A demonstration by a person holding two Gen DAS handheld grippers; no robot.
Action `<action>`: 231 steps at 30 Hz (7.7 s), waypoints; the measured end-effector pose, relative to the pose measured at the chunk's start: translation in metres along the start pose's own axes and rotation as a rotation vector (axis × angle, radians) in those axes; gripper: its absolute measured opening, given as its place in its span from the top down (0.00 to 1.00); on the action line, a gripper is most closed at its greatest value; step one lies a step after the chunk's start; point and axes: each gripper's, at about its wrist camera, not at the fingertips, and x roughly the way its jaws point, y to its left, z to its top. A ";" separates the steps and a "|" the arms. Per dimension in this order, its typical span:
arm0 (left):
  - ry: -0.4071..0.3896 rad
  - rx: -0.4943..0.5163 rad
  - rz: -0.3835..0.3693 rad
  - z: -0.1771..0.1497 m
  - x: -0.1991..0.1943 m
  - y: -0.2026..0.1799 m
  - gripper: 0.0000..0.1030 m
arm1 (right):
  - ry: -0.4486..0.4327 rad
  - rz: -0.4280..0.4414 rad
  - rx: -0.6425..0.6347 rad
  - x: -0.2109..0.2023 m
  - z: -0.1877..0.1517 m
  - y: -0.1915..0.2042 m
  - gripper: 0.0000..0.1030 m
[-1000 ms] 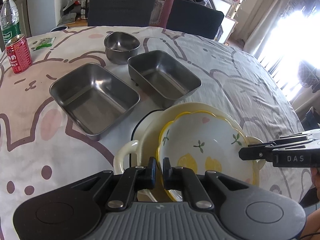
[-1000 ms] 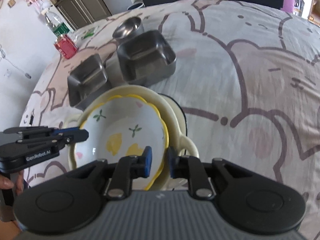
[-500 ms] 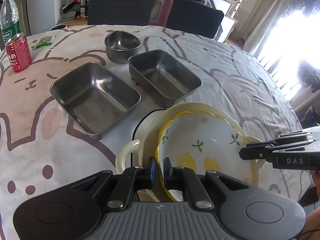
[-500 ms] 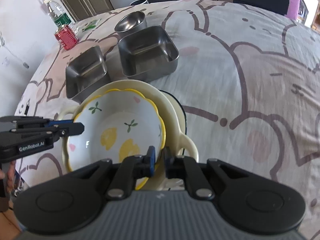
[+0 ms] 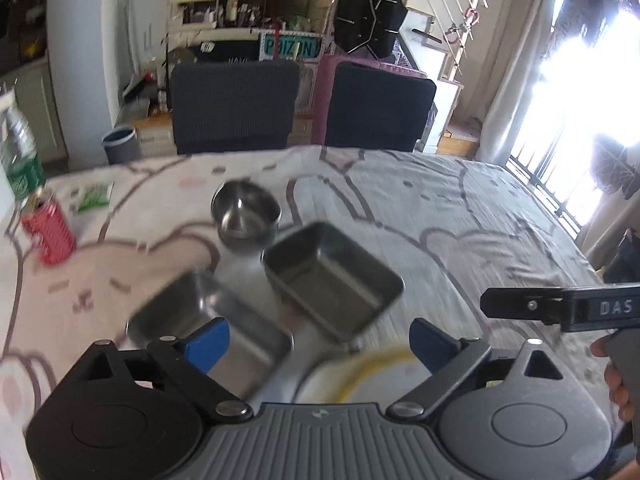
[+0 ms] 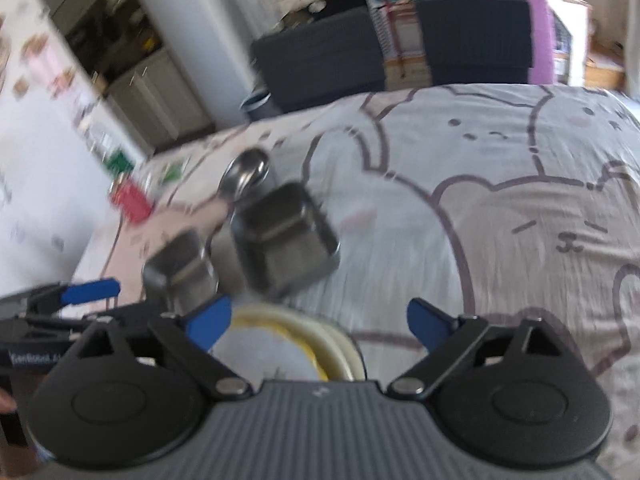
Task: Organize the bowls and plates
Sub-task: 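Move both grippers to a rectangular steel tray and close on its rim, then lift the steel tray with both grippers and carry it beside the stacked dishes, then lower the steel tray onto the tablecloth and open both grippers, then close both grippers on opposite rims of the steel tray again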
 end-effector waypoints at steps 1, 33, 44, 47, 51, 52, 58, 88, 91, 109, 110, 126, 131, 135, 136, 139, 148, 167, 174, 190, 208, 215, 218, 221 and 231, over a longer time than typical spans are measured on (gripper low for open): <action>-0.003 0.012 0.003 0.006 0.007 -0.001 0.04 | -0.014 0.003 0.031 0.003 0.002 -0.003 0.00; 0.161 0.089 0.004 0.069 0.162 0.028 0.66 | 0.266 -0.140 0.266 0.144 0.023 -0.018 0.00; 0.259 0.085 0.047 0.055 0.165 0.035 0.82 | 0.226 -0.131 0.165 0.133 0.034 -0.027 0.27; 0.278 0.074 0.007 0.050 0.163 0.033 0.89 | 0.186 -0.103 0.136 0.128 0.041 -0.025 0.59; 0.295 0.053 -0.039 0.044 0.159 0.025 0.97 | 0.149 -0.110 0.123 0.125 0.048 -0.023 0.90; 0.298 0.056 -0.047 0.042 0.158 0.022 0.98 | 0.140 -0.127 0.119 0.123 0.049 -0.023 0.91; 0.227 0.023 -0.098 0.045 0.135 0.006 0.98 | 0.063 -0.136 0.107 0.103 0.064 -0.033 0.94; 0.288 0.113 -0.319 -0.025 0.087 -0.185 0.88 | -0.005 -0.193 0.082 -0.060 0.000 -0.158 0.95; 0.325 0.148 -0.329 -0.035 0.094 -0.197 0.87 | 0.039 -0.214 0.077 -0.060 -0.008 -0.169 0.95; 0.418 0.247 -0.362 -0.056 0.117 -0.234 0.83 | 0.159 -0.275 0.072 -0.050 -0.035 -0.206 0.94; 0.420 0.247 -0.362 -0.056 0.118 -0.235 0.82 | 0.162 -0.277 0.072 -0.049 -0.035 -0.207 0.94; 0.426 0.195 -0.386 -0.054 0.122 -0.229 0.80 | 0.176 -0.199 0.124 -0.046 -0.046 -0.231 0.79; 0.417 0.157 -0.395 -0.051 0.121 -0.224 0.80 | 0.181 -0.185 0.124 -0.051 -0.052 -0.234 0.69; 0.409 0.150 -0.407 -0.048 0.117 -0.223 0.71 | 0.175 -0.169 0.123 -0.058 -0.056 -0.235 0.65; 0.407 0.149 -0.409 -0.047 0.116 -0.222 0.68 | 0.171 -0.165 0.123 -0.060 -0.057 -0.235 0.63; 0.399 0.140 -0.423 -0.046 0.112 -0.220 0.62 | 0.160 -0.153 0.114 -0.067 -0.061 -0.235 0.53; 0.320 0.116 -0.452 -0.031 0.088 -0.207 0.36 | 0.109 -0.131 0.096 -0.094 -0.063 -0.229 0.23; 0.122 -0.061 -0.261 -0.008 0.023 -0.052 0.00 | -0.051 -0.089 0.103 -0.078 -0.019 -0.156 0.00; 0.063 -0.179 -0.142 -0.010 0.008 0.028 0.00 | -0.034 -0.023 0.106 -0.039 0.004 -0.106 0.00; 0.125 -0.141 0.060 0.011 0.053 0.126 0.18 | 0.077 0.145 0.015 0.053 0.029 0.018 0.00; 0.190 -0.241 0.160 0.005 0.084 0.157 0.75 | 0.158 0.173 -0.070 0.093 0.028 0.069 0.00; 0.226 -0.372 0.133 -0.018 0.067 0.179 0.77 | 0.179 0.176 -0.084 0.104 0.024 0.082 0.00; 0.234 -0.379 0.064 -0.027 0.057 0.179 0.77 | 0.195 0.175 -0.085 0.110 0.021 0.085 0.00; 0.259 -0.349 0.032 -0.033 0.051 0.171 0.76 | 0.201 0.162 -0.092 0.113 0.019 0.089 0.00; 0.311 -0.266 -0.041 -0.041 0.041 0.154 0.66 | 0.212 0.157 -0.095 0.116 0.020 0.097 0.01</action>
